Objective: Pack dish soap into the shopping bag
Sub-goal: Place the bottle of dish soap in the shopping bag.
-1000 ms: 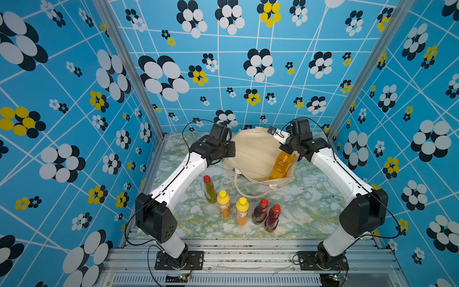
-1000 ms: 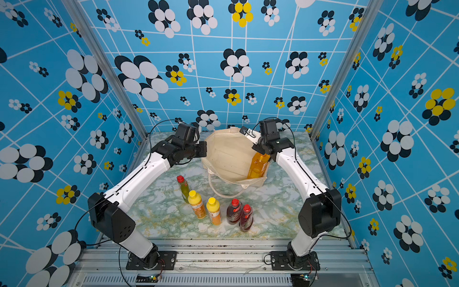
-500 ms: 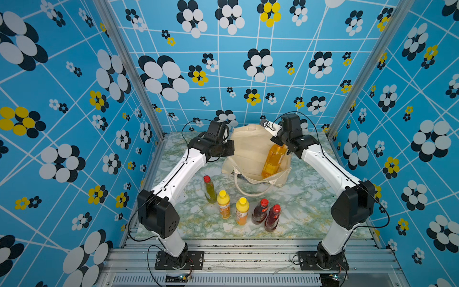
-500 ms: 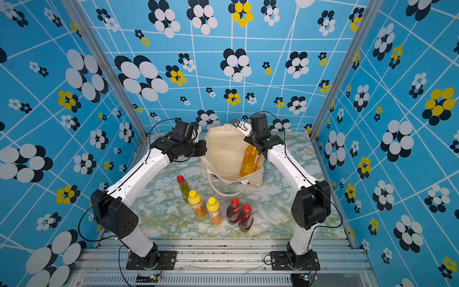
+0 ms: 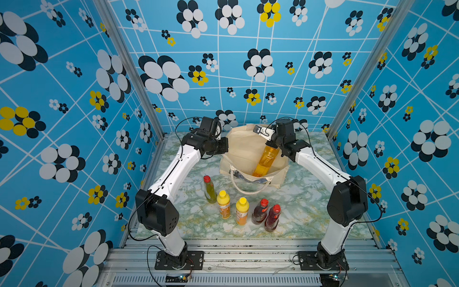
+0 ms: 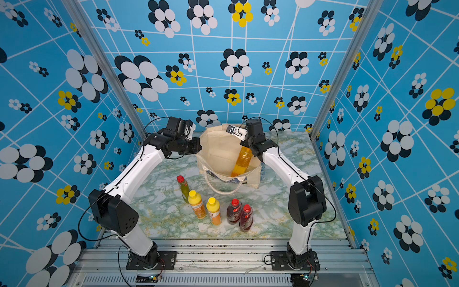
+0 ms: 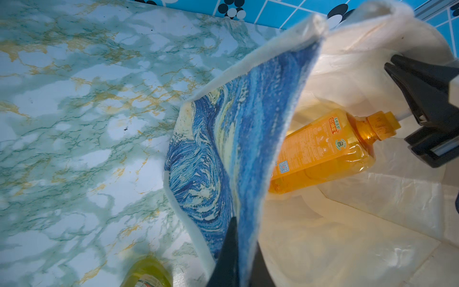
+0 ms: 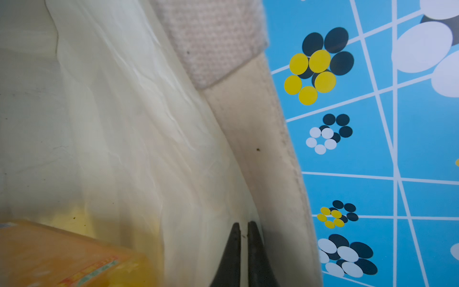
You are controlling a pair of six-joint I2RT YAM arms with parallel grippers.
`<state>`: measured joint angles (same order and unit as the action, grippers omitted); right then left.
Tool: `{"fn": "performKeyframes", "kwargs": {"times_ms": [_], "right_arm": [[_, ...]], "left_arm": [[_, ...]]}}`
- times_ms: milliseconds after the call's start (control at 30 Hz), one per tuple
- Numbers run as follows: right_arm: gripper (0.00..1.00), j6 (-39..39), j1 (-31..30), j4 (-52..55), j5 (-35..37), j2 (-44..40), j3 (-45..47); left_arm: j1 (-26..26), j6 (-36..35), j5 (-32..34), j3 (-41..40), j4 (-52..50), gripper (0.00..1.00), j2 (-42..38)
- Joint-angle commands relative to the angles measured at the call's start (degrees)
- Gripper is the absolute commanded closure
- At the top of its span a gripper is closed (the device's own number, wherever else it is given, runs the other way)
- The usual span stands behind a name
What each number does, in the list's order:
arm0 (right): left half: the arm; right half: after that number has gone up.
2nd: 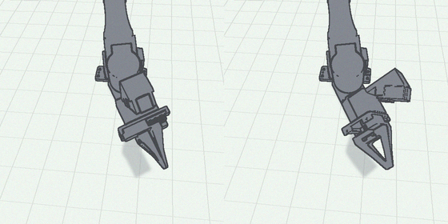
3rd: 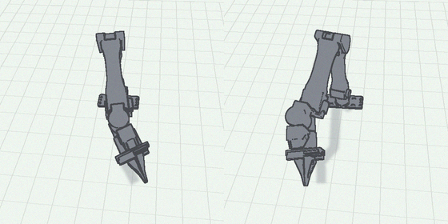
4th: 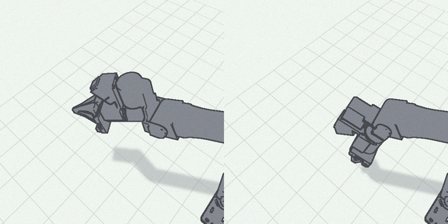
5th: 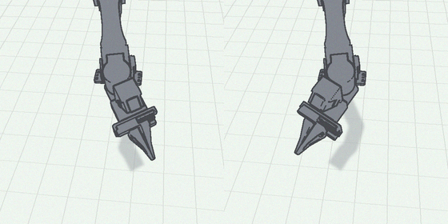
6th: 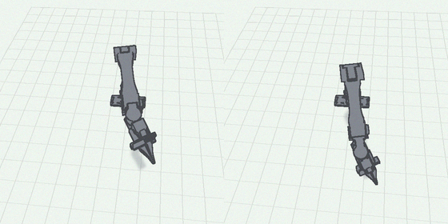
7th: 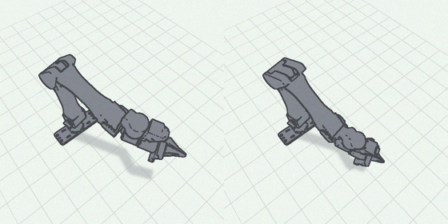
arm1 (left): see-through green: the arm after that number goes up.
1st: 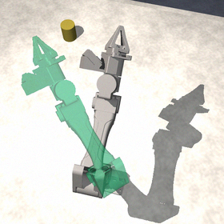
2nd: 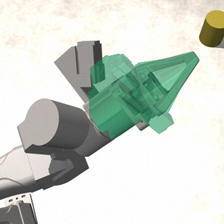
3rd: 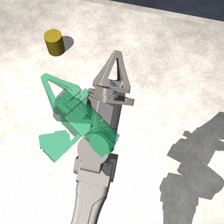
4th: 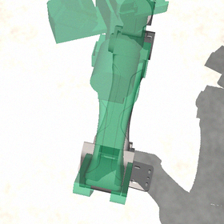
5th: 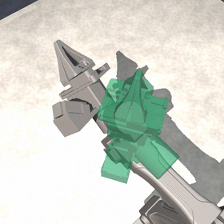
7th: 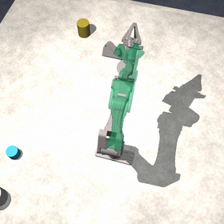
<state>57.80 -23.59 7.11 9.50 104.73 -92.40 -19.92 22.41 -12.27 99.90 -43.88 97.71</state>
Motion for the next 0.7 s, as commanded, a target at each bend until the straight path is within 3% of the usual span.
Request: {"fn": "performKeyframes", "kwargs": {"times_ms": [0,467,667], "right_arm": [[1.00,4.14,1.42,-2.46,-1.47,-6.20,0.24],[1.00,13.29,2.34,6.60,-0.73,-7.24,-3.16],[1.00,12.88,-2.10,4.64,2.69,-9.59,4.88]], "left_arm": [[0.55,-1.46,-0.24,2.82,-0.08,1.00,0.22],[0.95,-0.06,2.67,0.42,1.78,1.00,-0.81],[0.30,1.98,2.02,-2.24,5.00,1.00,-1.81]]}}
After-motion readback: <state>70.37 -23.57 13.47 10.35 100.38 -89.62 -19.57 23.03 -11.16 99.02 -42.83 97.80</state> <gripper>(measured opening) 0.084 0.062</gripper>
